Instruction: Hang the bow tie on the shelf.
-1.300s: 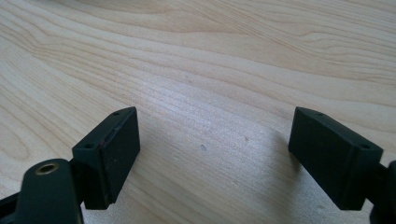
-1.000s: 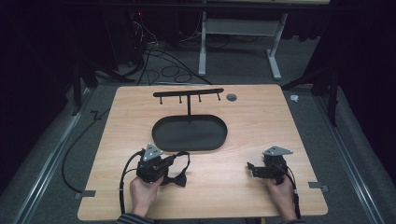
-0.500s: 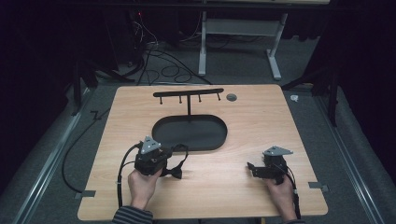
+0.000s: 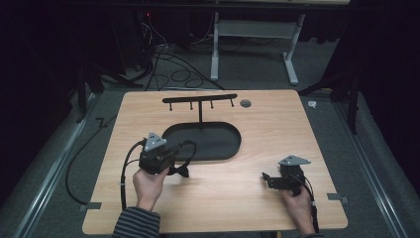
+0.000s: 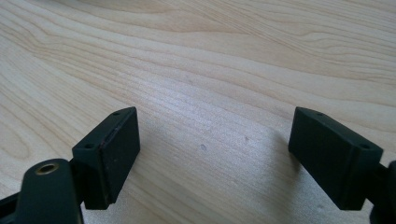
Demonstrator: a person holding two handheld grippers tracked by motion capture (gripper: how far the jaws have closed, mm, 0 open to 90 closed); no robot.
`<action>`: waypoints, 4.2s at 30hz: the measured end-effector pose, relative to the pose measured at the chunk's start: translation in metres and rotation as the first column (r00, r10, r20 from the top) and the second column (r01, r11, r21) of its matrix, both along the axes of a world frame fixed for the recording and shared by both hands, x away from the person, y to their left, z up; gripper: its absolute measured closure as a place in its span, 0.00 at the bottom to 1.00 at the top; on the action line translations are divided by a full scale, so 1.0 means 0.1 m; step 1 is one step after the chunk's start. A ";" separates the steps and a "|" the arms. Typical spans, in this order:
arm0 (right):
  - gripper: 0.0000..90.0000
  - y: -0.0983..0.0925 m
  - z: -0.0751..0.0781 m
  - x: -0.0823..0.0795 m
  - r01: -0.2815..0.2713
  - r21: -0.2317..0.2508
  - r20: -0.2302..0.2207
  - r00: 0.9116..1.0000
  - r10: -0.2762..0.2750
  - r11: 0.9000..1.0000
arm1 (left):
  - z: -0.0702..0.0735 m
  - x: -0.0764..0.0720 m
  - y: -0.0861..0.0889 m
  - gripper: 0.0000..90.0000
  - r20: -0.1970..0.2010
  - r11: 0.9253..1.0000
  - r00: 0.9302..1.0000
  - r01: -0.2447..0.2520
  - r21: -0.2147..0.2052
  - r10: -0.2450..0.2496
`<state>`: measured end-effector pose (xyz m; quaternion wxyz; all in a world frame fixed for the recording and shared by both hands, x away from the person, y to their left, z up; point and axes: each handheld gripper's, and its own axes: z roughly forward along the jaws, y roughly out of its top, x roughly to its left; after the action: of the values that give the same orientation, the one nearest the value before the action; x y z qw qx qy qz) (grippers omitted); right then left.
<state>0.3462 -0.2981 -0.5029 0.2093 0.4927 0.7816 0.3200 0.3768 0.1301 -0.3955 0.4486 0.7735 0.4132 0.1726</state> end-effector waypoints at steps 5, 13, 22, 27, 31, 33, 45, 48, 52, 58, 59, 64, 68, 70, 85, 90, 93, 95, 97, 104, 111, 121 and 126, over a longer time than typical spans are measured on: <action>0.20 0.00 0.00 0.00 -0.001 0.000 0.000 1.000 0.001 1.000 | 0.06 0.07 0.01 0.96 0.010 1.000 1.000 -0.011 -0.008 0.011; 0.20 0.00 0.00 0.00 -0.001 0.000 0.000 1.000 0.001 1.000 | 0.11 0.18 0.07 0.97 0.015 0.999 0.999 -0.034 -0.027 0.035; 0.20 0.00 0.00 0.00 -0.001 0.000 0.000 1.000 0.001 1.000 | 0.17 0.26 0.15 0.96 0.015 0.998 0.998 -0.059 -0.036 0.060; 0.20 0.00 0.00 0.00 -0.001 0.000 0.000 1.000 0.001 1.000 | 0.21 0.30 0.18 0.96 0.021 0.997 0.997 -0.068 -0.044 0.069; 0.20 0.00 0.00 0.00 -0.001 0.000 -0.001 1.000 0.001 1.000 | 0.24 0.33 0.20 0.96 0.020 0.996 0.997 -0.075 -0.046 0.076; 0.20 0.00 0.00 0.00 -0.001 -0.001 0.000 1.000 0.001 1.000 | 0.25 0.34 0.20 0.96 0.024 0.996 0.996 -0.079 -0.045 0.080; 0.20 0.00 0.00 0.00 -0.001 -0.001 0.000 1.000 0.001 1.000 | 0.33 0.45 0.26 0.97 0.034 0.992 0.993 -0.112 -0.059 0.115; 0.20 0.00 0.00 0.00 -0.001 -0.001 0.000 1.000 0.001 1.000 | 0.40 0.46 0.26 0.97 0.055 0.991 0.991 -0.117 -0.059 0.120; 0.20 0.00 0.00 0.00 0.000 0.000 -0.001 1.000 0.000 1.000 | 0.45 0.49 0.27 0.97 0.063 0.991 0.990 -0.122 -0.058 0.126; 0.20 0.00 0.00 0.00 0.001 0.001 -0.002 1.000 -0.001 1.000 | 0.49 0.54 0.25 0.97 0.076 0.990 0.988 -0.131 -0.060 0.135; 0.20 0.00 0.00 0.00 0.000 0.001 -0.002 1.000 0.000 1.000 | 0.50 0.58 0.25 0.97 0.076 0.989 0.987 -0.139 -0.055 0.143; 0.20 0.00 0.00 0.00 0.000 0.001 -0.002 1.000 0.000 1.000 | 0.54 0.66 0.25 0.97 0.084 0.986 0.983 -0.160 -0.046 0.163; 0.20 0.00 0.00 0.00 0.000 0.001 -0.002 1.000 0.000 1.000 | 0.54 0.73 0.24 0.96 0.084 0.984 0.980 -0.178 -0.032 0.180; 0.20 0.00 0.00 0.00 0.000 0.001 -0.002 1.000 0.000 1.000 | 0.53 0.76 0.23 0.96 0.087 0.982 0.978 -0.189 -0.027 0.191; 0.20 0.00 0.00 0.00 -0.003 -0.001 0.000 1.000 0.003 1.000 | 0.41 0.92 0.20 0.94 0.069 0.971 0.969 -0.239 0.006 0.238; 0.20 0.00 0.00 0.00 -0.004 -0.001 0.000 1.000 0.004 1.000 | 0.40 0.92 0.20 0.93 0.068 0.972 0.970 -0.235 0.010 0.234; 0.20 0.00 0.00 0.00 -0.004 -0.001 0.000 1.000 0.004 1.000 | 0.39 0.92 0.19 0.93 0.063 0.972 0.971 -0.234 0.012 0.233; 0.20 0.00 0.00 0.00 -0.004 -0.001 0.000 1.000 0.004 1.000 | 0.39 0.92 0.19 0.93 0.063 0.972 0.971 -0.233 0.011 0.232; 0.20 0.00 0.00 0.00 -0.004 -0.001 0.000 1.000 0.004 1.000 | 0.39 0.91 0.19 0.93 0.064 0.973 0.971 -0.232 0.006 0.232; 0.20 0.00 0.00 0.00 -0.004 -0.001 0.000 1.000 0.004 1.000 | 0.39 0.85 0.20 0.90 0.063 0.977 0.975 -0.214 0.008 0.213; 0.20 0.00 0.00 0.00 -0.004 -0.001 0.000 1.000 0.004 1.000 | 0.40 0.80 0.21 0.85 0.064 0.981 0.979 -0.195 0.005 0.194; 0.20 0.00 0.00 0.00 -0.004 -0.001 0.000 1.000 0.004 1.000 | 0.43 0.72 0.19 0.78 0.068 0.986 0.984 -0.164 0.014 0.162; 0.20 0.00 0.00 0.00 -0.004 -0.001 0.000 1.000 0.004 1.000 | 0.44 0.69 0.19 0.74 0.067 0.988 0.986 -0.156 0.007 0.155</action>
<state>0.3459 -0.2984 -0.5029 0.2089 0.4910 0.7828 0.3201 0.4459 0.1491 -0.3512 0.4427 0.7353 0.4562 0.2351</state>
